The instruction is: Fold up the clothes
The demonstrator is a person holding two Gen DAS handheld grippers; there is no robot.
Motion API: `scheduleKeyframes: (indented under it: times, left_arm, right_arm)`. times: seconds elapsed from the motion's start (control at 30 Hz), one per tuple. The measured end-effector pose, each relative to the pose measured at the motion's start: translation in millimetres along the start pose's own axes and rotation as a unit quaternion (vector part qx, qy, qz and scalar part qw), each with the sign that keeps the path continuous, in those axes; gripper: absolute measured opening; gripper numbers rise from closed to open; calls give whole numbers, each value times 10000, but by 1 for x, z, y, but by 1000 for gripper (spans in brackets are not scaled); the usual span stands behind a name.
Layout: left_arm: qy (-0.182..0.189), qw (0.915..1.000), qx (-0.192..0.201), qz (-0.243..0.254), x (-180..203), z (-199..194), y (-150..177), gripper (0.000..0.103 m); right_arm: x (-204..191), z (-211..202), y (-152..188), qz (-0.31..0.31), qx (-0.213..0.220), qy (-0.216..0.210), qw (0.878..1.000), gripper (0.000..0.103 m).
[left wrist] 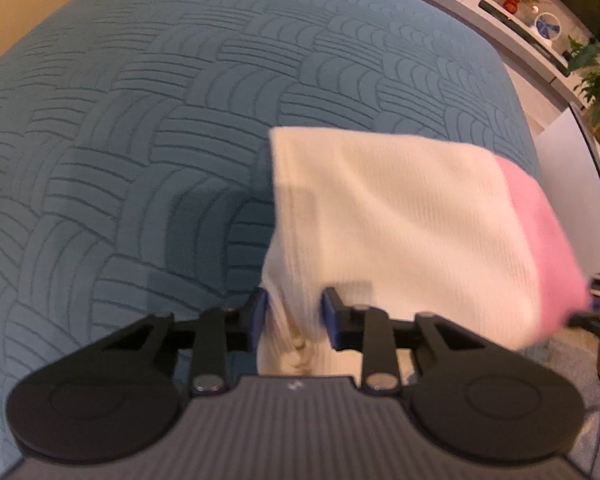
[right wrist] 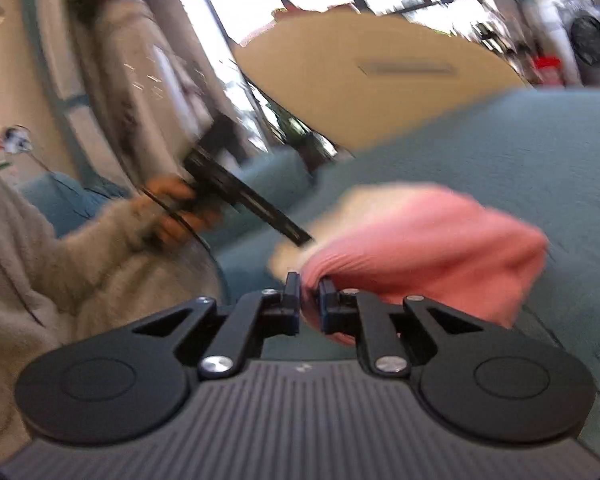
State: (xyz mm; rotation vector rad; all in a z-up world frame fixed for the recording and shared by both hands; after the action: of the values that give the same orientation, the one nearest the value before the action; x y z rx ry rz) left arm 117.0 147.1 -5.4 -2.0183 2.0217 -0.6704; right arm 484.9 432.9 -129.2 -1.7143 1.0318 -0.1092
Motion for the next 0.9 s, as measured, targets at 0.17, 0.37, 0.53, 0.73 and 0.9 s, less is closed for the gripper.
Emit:
scheduleKeyframes:
  times: [0.17,0.37,0.53,0.73,0.9]
  left_arm:
    - [-12,9999,63,148,4,-3,-5,71]
    - [412,9903,963,-914,-26,-34,-17,83]
    - [-94,9811,1693,929,29,-43,-31,89]
    - [-51,8554,2385,4598,128,-20,-2,97]
    - [851,8497,1957,4822,129,5,2,96]
  right_arm:
    - [16,-6,13,306,-274,197,9990,17]
    - [29,-38,-14,369,804,819,9927,28]
    - [-18,-21,-34,-961,1397,1198,9782,57]
    - [-95,45,-39,-3866,140,254,9218,86]
    - [-82,81,-44,-4211,-836,22,9032,85]
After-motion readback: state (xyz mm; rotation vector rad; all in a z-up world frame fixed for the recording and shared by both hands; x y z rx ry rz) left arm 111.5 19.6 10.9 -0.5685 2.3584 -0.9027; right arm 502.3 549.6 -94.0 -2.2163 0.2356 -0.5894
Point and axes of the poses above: each gripper's, at about its wrist camera, not at the fingertips, and z roughly the way its jaws point, x to its right, y to its underside, the point moved 3 cm from there along z, roughly the way its jaws point, and after that the axes turned 7 degrees about x, right-handed, at the moved point
